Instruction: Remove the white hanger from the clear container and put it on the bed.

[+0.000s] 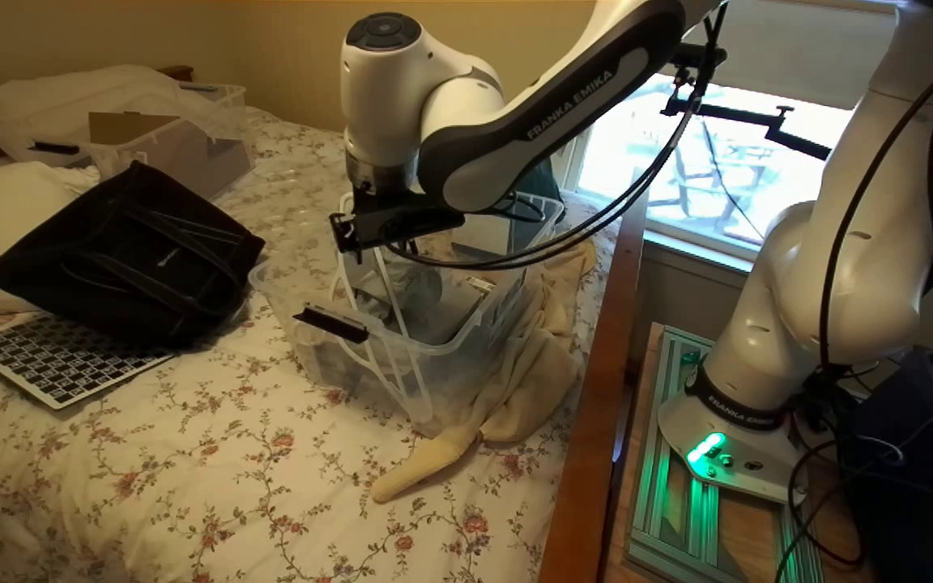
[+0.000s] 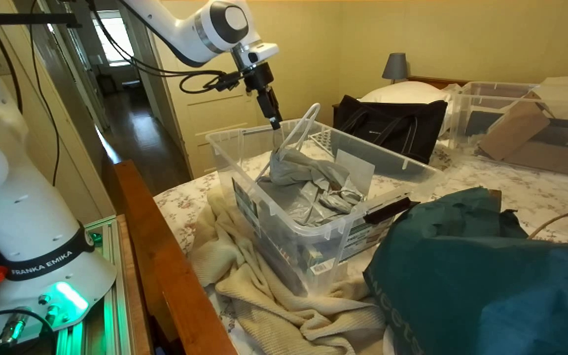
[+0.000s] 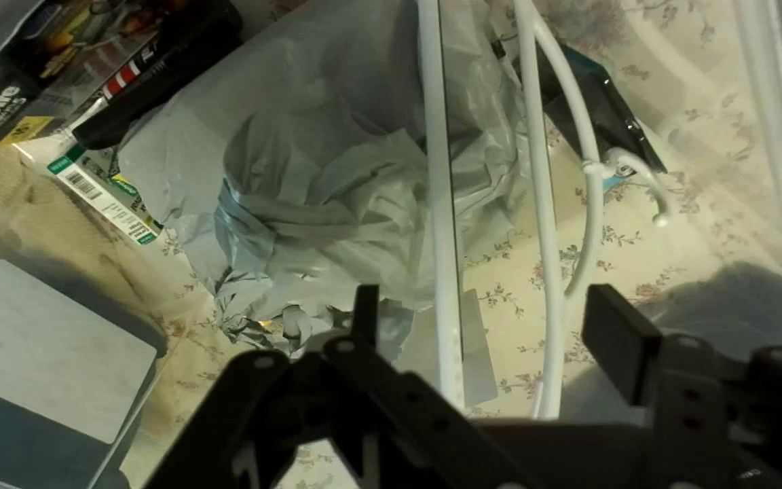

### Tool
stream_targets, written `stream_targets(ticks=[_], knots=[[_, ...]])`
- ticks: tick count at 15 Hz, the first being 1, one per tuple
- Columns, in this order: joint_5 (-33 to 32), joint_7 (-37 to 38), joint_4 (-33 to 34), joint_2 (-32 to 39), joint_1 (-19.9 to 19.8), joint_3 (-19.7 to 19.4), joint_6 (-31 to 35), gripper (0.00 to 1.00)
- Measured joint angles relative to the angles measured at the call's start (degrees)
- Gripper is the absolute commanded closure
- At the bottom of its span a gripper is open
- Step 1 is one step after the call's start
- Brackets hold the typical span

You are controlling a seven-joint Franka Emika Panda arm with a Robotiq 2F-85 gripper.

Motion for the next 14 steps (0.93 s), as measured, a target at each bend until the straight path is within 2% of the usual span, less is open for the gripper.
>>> stream_targets(ticks=[1, 2, 4, 6, 8, 14], knots=[[-0.64, 0.80, 0.59, 0.58, 0.53, -0.47, -0.05, 0.42], [-1.08, 1.40, 1.12, 1.13, 1.00, -0.90, -0.07, 0.19], [-1.56, 2.32, 2.12, 2.08, 1.85, -1.65, -0.24, 0.16], [-1.92, 2.89, 3.04, 2.92, 2.61, -2.31, -0.64, 0.03], [-2.10, 3.20, 3.93, 3.81, 3.23, -2.99, -1.02, 0.00], [-3.96, 4.35, 5.99, 6.60, 4.21, -5.50, -1.95, 0.00]])
